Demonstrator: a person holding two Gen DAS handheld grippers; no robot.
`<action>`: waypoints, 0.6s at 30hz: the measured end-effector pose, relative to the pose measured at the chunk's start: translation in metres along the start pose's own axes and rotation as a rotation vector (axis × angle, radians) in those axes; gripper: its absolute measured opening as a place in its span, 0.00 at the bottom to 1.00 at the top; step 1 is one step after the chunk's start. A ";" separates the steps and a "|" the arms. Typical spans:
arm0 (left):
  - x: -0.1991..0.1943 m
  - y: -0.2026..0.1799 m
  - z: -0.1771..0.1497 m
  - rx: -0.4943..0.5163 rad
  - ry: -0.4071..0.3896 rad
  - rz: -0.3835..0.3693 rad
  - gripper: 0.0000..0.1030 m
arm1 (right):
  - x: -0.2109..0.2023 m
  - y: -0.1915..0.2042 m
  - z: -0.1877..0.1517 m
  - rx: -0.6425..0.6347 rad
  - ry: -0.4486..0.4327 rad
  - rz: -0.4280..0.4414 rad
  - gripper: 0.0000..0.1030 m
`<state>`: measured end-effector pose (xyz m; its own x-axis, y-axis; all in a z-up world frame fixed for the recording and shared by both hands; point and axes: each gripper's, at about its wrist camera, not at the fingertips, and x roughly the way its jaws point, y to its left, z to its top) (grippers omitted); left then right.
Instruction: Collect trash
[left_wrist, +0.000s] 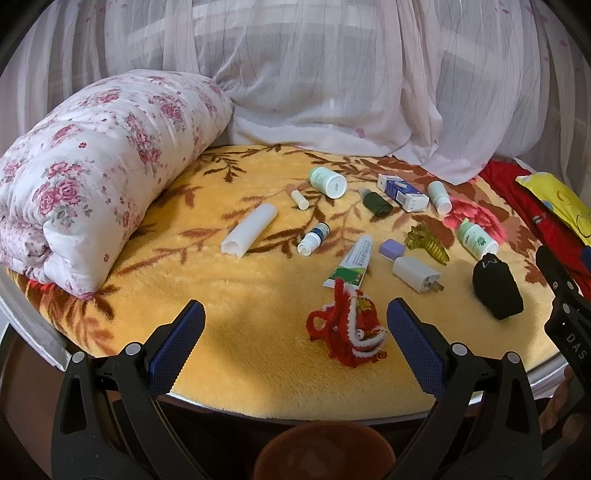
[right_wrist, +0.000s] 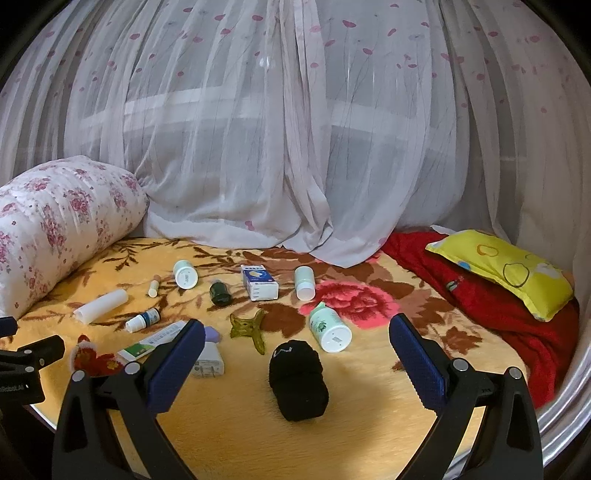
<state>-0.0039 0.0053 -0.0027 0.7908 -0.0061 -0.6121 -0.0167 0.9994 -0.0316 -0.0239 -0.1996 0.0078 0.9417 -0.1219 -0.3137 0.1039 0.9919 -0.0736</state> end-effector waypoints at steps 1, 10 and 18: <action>0.000 0.001 0.000 0.001 0.000 0.000 0.93 | 0.000 0.000 0.000 0.001 0.001 0.001 0.95; 0.002 -0.002 -0.002 0.003 0.005 0.003 0.93 | 0.001 -0.001 -0.002 0.000 0.001 0.002 0.95; 0.004 -0.005 -0.005 0.007 0.008 0.004 0.93 | 0.001 0.000 -0.002 -0.001 0.000 0.001 0.95</action>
<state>-0.0036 -0.0002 -0.0087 0.7857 -0.0021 -0.6186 -0.0158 0.9996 -0.0235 -0.0241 -0.2002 0.0053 0.9419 -0.1213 -0.3134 0.1029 0.9919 -0.0745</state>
